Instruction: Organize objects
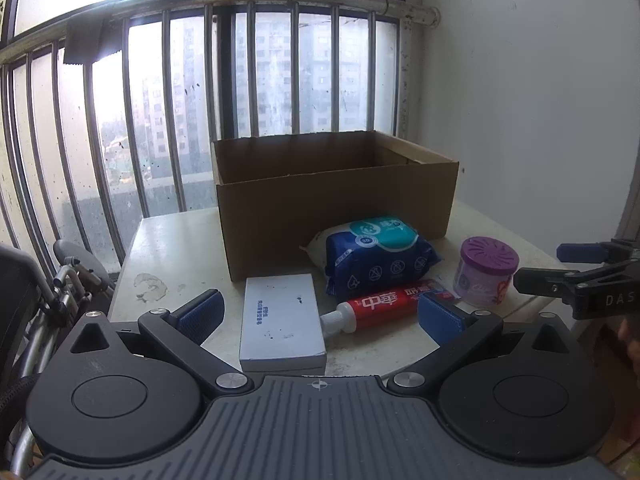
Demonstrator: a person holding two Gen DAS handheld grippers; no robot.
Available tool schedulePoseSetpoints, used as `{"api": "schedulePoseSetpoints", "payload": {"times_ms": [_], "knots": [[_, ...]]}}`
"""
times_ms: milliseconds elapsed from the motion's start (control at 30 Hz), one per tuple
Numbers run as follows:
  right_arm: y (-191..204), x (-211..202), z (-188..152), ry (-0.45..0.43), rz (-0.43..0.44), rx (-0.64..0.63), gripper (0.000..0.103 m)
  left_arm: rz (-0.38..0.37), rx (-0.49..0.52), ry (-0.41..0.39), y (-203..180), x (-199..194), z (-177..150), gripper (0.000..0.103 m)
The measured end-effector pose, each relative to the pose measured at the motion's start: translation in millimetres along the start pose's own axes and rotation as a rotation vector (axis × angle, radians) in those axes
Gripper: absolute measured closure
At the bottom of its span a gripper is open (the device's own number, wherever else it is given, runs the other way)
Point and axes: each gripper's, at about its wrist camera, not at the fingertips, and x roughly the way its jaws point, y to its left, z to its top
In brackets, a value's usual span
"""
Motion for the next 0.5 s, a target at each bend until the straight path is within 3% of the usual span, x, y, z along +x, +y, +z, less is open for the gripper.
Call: {"api": "schedulePoseSetpoints", "payload": {"times_ms": [500], "knots": [[-6.7,-5.1,-1.9,0.012,-0.01,0.002,0.0,-0.002,-0.007,0.003,-1.9,-2.0,-4.5,0.0]]}}
